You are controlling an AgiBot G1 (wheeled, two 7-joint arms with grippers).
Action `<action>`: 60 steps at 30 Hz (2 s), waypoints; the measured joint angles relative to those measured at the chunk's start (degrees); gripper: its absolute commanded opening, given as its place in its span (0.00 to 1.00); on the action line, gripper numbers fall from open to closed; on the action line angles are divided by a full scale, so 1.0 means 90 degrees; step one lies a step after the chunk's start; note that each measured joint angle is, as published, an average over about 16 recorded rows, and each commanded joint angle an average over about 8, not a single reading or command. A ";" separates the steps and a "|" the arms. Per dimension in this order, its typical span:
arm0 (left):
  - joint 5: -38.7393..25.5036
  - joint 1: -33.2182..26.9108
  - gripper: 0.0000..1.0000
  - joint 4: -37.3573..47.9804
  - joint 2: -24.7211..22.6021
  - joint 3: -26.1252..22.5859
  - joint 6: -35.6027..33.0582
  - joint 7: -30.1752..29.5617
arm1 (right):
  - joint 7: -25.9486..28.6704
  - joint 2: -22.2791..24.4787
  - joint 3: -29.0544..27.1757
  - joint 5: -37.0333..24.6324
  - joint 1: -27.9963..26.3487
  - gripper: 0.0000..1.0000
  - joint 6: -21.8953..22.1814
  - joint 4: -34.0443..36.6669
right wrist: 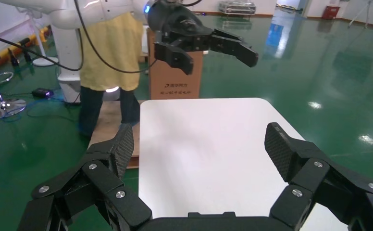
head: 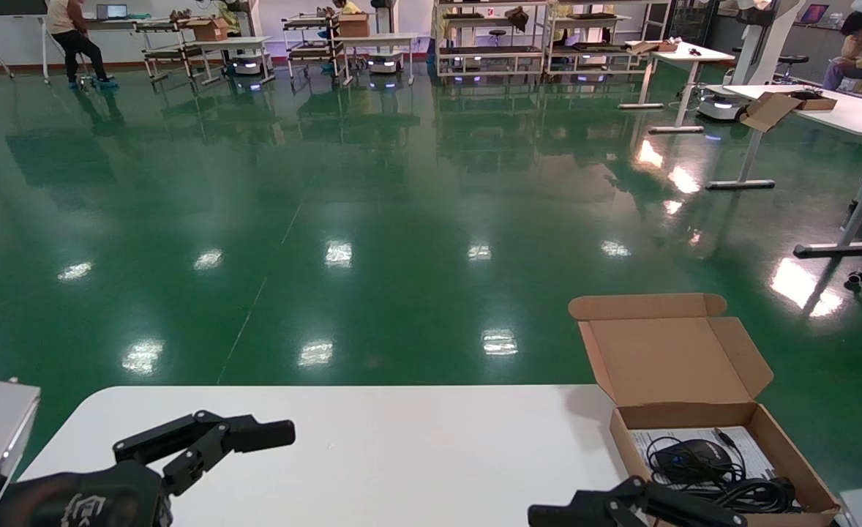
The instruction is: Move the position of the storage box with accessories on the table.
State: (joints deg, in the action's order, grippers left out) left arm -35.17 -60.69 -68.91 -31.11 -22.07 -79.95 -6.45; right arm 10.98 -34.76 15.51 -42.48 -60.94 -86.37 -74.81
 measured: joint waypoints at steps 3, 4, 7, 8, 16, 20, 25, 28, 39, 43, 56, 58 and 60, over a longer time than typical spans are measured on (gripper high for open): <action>0.0000 0.0000 1.00 0.0000 0.0000 0.0000 0.0000 0.0000 | 0.0007 0.0007 -0.0014 -0.0017 0.0017 1.00 -0.0017 -0.0032; 0.0000 0.0000 1.00 0.0000 0.0000 0.0000 0.0000 0.0000 | 0.0010 0.0010 -0.0019 -0.0023 0.0023 1.00 -0.0023 -0.0044; 0.0000 0.0000 1.00 0.0000 0.0000 0.0000 0.0000 0.0000 | 0.0002 0.0005 -0.0008 -0.0010 0.0009 1.00 -0.0005 -0.0010; 0.0000 0.0000 1.00 0.0000 0.0000 0.0000 0.0000 0.0000 | 0.0000 0.0002 -0.0003 -0.0004 0.0003 1.00 0.0002 0.0003; 0.0000 0.0000 1.00 0.0000 0.0000 0.0000 0.0000 0.0000 | -0.0015 -0.0014 0.0029 0.0036 -0.0033 1.00 0.0042 0.0076; 0.0000 0.0000 1.00 0.0000 0.0000 0.0000 0.0000 0.0000 | -0.0019 -0.0018 0.0039 0.0048 -0.0044 1.00 0.0054 0.0098; 0.0000 0.0000 1.00 0.0000 0.0000 0.0000 0.0000 0.0000 | -0.0021 -0.0022 0.0046 0.0059 -0.0054 1.00 0.0065 0.0117; 0.0000 0.0000 1.00 0.0000 0.0000 0.0000 0.0000 0.0000 | -0.0022 -0.0023 0.0050 0.0063 -0.0059 1.00 0.0069 0.0125; 0.0000 0.0000 1.00 0.0000 0.0000 0.0000 0.0000 0.0000 | -0.0027 -0.0028 0.0057 0.0072 -0.0067 1.00 0.0076 0.0142; 0.0000 0.0000 1.00 0.0000 0.0000 0.0000 0.0000 0.0000 | -0.0028 -0.0029 0.0058 0.0074 -0.0069 1.00 0.0078 0.0146; 0.0000 0.0000 1.00 0.0000 0.0000 0.0000 0.0000 0.0000 | -0.0031 -0.0032 0.0063 0.0078 -0.0073 1.00 0.0083 0.0153; 0.0000 0.0000 1.00 0.0000 0.0000 0.0000 0.0000 0.0000 | -0.0031 -0.0032 0.0063 0.0078 -0.0074 1.00 0.0084 0.0153; 0.0000 0.0000 1.00 0.0000 0.0000 0.0000 0.0000 0.0000 | -0.0031 -0.0032 0.0063 0.0078 -0.0074 1.00 0.0084 0.0154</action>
State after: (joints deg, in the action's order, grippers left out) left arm -35.17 -60.69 -68.91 -31.11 -22.07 -79.95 -6.45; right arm 10.71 -35.04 16.08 -41.78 -61.61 -85.61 -73.43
